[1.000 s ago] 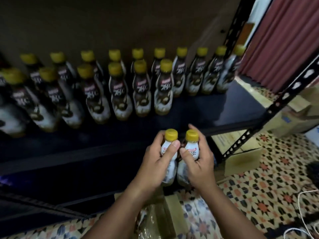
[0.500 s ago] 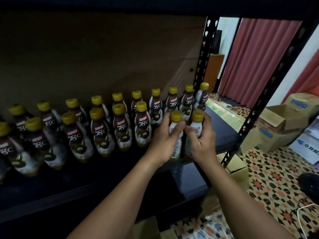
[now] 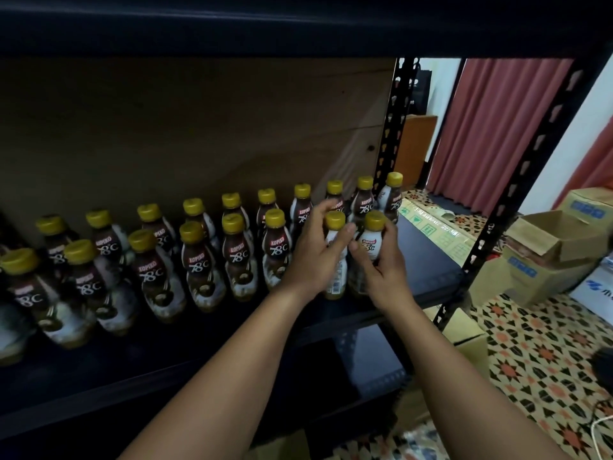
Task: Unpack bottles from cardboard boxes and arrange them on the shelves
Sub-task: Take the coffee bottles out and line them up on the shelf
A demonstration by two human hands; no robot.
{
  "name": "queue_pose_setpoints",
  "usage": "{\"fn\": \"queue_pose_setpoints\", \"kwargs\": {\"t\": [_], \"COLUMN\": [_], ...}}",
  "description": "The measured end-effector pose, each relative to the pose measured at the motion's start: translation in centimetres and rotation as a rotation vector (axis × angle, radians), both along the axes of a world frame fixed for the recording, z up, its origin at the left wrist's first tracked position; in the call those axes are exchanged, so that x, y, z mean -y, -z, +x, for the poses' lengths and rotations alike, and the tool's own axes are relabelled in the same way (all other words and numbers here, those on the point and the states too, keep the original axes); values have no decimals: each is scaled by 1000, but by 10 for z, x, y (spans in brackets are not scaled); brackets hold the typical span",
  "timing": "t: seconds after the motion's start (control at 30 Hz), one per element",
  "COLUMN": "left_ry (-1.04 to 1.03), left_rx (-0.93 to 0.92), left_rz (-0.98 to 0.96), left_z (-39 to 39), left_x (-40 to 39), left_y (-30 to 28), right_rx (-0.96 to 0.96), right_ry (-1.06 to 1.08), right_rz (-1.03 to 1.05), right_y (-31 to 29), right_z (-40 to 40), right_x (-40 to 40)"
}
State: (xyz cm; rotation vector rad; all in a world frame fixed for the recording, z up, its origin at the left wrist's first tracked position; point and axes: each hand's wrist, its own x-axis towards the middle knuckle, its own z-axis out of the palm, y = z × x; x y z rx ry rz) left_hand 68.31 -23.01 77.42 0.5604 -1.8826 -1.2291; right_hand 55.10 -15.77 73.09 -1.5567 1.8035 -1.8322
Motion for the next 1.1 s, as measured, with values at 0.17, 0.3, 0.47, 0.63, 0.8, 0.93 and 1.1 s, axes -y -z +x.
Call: {"fn": "queue_pose_setpoints", "kwargs": {"t": [0.17,0.3,0.47,0.63,0.8,0.93,1.1], "left_ry": [92,109,22,-8,53,48,25], "left_rx": [311,615,716,741,834,889,924], "left_rz": [-356,-535,-600,-646,-624,-632,-626], "left_z": [23,29,26,18,19,16,12], "left_x": [20,35,37,38,50,57,63], "left_y": [-58,-77,-88,-89,-83,-83,-88], "right_rx": [-33,-18,-21,-44,-79,-55,-27], "right_ry": [-49,-38,3,59,14,42,74], "right_rz": [95,193,200,166,248,284,289], "right_y": [2,10,9,9,17,23,23], "right_z": [-10,-21,-17,-9,-13,-14,-9], "right_x": [-14,-22,-26,-23,-26,-19,-5]}}
